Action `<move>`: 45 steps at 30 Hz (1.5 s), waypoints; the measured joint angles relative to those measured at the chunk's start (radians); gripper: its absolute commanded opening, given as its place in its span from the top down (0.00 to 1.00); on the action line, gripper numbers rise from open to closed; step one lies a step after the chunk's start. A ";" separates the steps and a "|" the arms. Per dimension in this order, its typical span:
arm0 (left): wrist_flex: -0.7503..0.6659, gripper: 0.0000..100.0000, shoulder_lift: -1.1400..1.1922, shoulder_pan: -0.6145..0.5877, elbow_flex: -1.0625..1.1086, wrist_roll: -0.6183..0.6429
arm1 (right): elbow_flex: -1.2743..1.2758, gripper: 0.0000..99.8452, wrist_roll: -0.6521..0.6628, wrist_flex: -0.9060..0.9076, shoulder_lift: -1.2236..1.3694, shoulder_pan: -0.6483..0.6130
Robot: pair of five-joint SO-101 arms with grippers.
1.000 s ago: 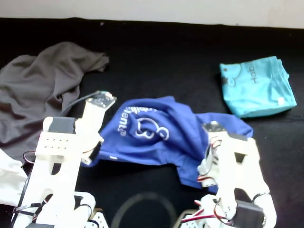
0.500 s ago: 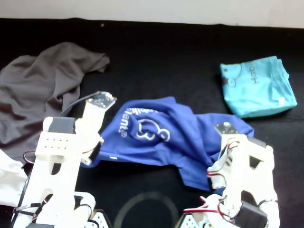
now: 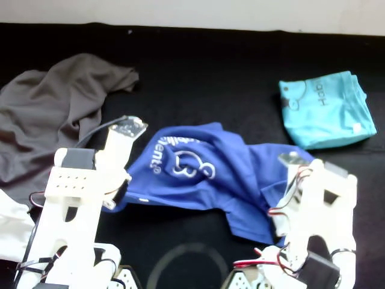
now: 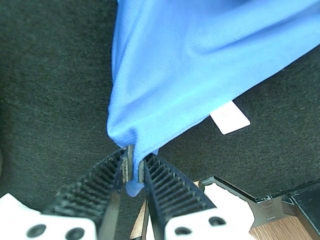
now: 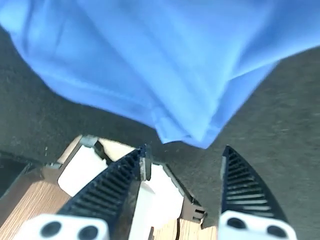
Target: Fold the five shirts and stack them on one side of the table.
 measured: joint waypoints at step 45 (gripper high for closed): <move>0.000 0.99 0.000 0.000 0.000 0.000 | -0.321 1.00 -0.143 -0.206 -0.061 -0.198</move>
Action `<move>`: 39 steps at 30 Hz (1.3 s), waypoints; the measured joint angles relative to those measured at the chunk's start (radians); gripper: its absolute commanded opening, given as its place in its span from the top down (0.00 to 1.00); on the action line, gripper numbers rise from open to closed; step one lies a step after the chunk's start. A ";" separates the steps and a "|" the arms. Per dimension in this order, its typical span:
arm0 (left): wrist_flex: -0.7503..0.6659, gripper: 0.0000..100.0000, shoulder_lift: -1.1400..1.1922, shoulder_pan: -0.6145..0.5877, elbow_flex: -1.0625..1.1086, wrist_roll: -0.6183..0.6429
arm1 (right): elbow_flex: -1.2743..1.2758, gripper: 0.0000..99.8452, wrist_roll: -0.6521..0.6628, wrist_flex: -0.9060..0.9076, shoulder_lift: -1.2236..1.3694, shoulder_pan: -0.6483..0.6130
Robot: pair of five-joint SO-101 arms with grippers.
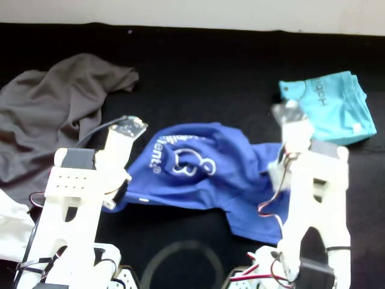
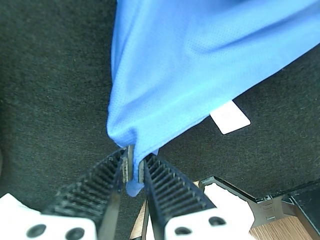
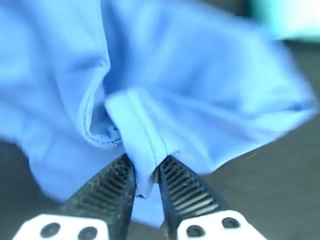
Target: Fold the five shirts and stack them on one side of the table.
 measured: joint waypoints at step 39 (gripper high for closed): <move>0.000 0.99 0.000 0.000 0.000 0.000 | -0.028 0.75 -0.256 0.158 -0.295 -0.126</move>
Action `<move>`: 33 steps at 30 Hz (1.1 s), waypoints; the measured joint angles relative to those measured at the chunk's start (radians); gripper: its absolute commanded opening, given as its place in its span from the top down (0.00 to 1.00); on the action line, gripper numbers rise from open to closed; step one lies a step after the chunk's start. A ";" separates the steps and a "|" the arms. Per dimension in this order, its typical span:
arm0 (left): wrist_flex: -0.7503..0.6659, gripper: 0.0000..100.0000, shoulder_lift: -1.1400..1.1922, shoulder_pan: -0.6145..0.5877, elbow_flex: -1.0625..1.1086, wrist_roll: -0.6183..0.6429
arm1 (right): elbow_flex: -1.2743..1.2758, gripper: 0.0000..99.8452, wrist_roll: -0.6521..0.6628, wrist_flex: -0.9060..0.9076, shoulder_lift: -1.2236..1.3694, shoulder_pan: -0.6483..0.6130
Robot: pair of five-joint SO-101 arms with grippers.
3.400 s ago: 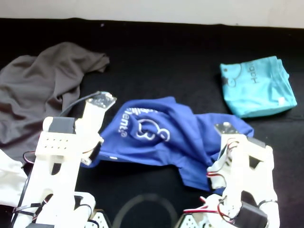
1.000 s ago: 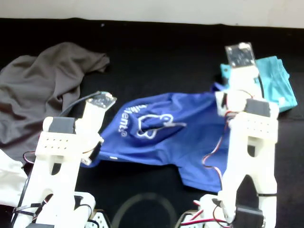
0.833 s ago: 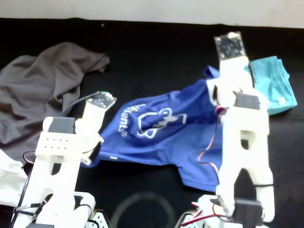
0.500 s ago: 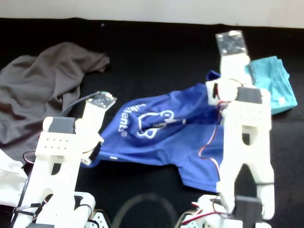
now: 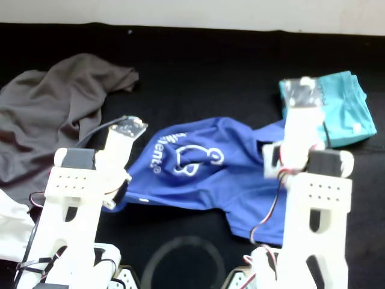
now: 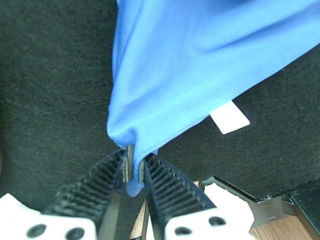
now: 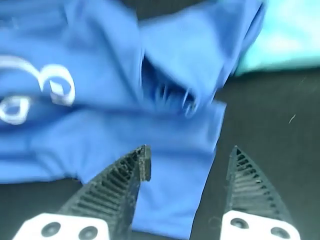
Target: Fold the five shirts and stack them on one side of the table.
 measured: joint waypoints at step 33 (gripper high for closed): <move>0.000 0.99 0.000 0.000 0.000 0.000 | 0.761 0.76 0.318 -0.258 -0.133 0.242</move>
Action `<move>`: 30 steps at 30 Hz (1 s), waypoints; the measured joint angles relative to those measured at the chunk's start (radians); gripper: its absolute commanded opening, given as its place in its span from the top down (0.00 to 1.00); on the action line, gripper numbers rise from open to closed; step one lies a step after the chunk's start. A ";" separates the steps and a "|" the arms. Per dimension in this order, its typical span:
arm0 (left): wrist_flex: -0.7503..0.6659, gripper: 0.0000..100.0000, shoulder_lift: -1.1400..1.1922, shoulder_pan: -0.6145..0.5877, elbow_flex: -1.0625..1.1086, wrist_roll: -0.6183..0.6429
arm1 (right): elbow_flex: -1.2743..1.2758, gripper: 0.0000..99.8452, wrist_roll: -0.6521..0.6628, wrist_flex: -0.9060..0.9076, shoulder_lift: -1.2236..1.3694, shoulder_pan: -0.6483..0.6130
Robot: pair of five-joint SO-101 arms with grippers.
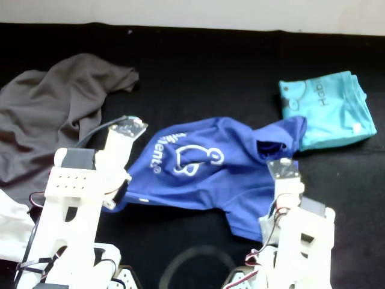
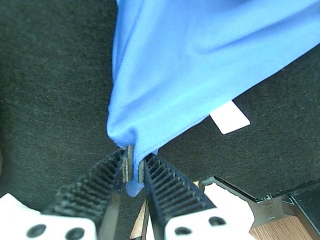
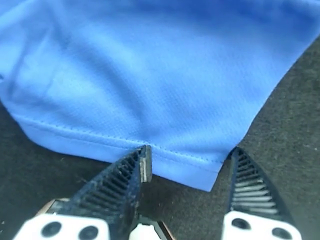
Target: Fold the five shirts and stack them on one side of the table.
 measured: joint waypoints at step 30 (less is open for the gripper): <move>0.000 0.99 0.000 0.000 0.000 0.000 | -0.057 0.94 0.000 0.041 -0.014 0.021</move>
